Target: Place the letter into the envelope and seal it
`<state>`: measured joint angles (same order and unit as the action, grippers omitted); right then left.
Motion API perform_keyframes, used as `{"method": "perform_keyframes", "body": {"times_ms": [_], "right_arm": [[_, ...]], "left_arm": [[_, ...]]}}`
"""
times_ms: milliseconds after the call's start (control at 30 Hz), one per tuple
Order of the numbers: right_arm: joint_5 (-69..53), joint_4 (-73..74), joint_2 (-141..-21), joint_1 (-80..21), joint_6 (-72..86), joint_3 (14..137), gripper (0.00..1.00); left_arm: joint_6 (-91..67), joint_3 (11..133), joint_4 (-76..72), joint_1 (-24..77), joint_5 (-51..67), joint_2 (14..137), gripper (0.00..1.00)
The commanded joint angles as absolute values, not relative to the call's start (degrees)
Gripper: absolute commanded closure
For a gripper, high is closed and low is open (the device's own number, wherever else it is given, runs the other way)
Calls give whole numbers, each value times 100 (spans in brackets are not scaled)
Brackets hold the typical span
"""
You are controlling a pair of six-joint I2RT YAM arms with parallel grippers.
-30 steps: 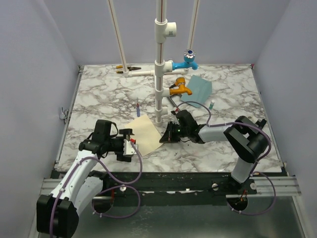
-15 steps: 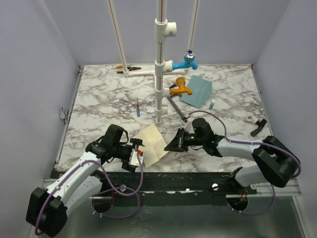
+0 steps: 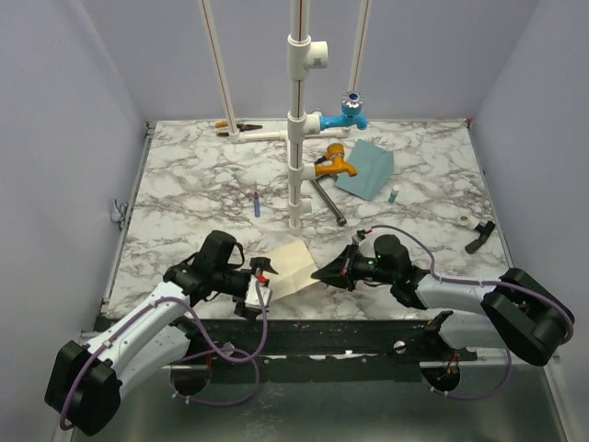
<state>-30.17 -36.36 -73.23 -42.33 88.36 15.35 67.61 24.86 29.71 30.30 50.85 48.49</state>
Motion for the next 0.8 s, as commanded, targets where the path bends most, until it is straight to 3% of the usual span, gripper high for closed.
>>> {"method": "perform_keyframes", "body": {"times_ms": [0,133,200,267,400,467,533,600,733,767], "right_arm": [[-2499,-3677,-7093,-4265,9265,1679,99],[-2473,-3641,-7076,-4270,9324,1790,99],[-2444,-3600,-7038,-4265,9327,1809,99],[-2471,-3530,-7046,-4269,9287,1858,100],[-2488,-3457,-6987,-4261,9200,1851,99],[-2505,-3322,-6944,-4264,9055,1866,99],[-2706,-3257,-6972,-4262,8664,2000,98],[-2983,-2325,-7024,-4262,7390,2593,79],[-2430,117,-6658,-4333,4335,3679,22],[-2163,324,-6388,-4334,3863,3600,14]], "left_arm": [[5776,2372,2151,3168,5022,4851,1],[5075,2541,1745,3203,4732,4843,1],[4739,2657,1621,3217,4684,4855,6],[4472,2743,1609,3221,4677,4886,23],[4106,2786,1615,3232,4670,4895,71],[3909,2831,1617,3234,4680,4886,100],[3665,2911,1641,3226,4618,4885,100],[3441,3004,1700,3223,4444,4877,100],[3477,3183,1986,3169,4334,4927,100],[3478,3200,2032,3144,4420,4951,100]]}}
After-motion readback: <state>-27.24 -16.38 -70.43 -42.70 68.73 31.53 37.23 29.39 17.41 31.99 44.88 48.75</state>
